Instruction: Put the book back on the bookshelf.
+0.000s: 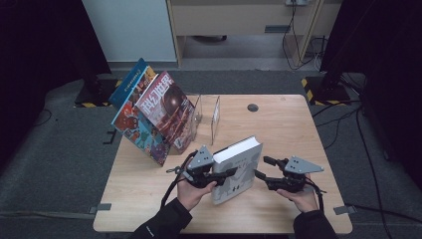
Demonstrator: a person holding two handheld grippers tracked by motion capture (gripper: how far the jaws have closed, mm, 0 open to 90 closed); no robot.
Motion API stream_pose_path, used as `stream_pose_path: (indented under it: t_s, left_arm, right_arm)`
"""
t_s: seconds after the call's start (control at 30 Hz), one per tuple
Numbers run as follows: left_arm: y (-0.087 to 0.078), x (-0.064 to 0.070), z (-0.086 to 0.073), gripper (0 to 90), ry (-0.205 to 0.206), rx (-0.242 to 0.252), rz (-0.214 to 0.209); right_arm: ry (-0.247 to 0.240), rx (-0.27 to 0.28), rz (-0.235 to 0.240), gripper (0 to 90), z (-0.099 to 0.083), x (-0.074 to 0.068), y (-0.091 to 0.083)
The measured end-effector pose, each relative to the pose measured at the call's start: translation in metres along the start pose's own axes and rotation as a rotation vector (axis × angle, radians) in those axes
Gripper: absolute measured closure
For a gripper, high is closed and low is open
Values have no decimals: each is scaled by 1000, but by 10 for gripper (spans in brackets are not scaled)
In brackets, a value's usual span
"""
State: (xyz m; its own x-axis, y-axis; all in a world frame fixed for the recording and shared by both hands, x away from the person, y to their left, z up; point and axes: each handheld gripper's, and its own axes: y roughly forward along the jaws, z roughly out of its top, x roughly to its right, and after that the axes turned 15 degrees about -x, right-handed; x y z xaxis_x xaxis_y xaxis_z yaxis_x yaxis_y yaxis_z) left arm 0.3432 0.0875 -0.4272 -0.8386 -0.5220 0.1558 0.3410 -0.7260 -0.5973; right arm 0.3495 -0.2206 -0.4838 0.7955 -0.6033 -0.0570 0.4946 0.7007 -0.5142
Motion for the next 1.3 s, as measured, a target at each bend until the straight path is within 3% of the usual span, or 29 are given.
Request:
stream_pose_path:
  t_s: [0.33,0.63,0.77,0.97,1.13,1.3]
  left_arm:
    - [-11,-11,0,536,-28,-4,43]
    - [-8,-18,-7,533,43,12,-13]
    - [-5,-20,-13,532,52,27,-37]
    - [2,-18,-17,530,84,47,-80]
    - [3,-16,-18,528,115,53,-90]
    - [4,-16,-19,526,118,61,-86]
  right_arm:
    - [7,0,-3,362,0,2,-2]
    - [17,29,48,348,8,-4,10]
    - [18,38,74,313,13,-8,18]
    - [12,47,78,265,15,-8,20]
    - [21,77,93,233,15,-5,17]
    - [5,67,127,215,17,-4,23]
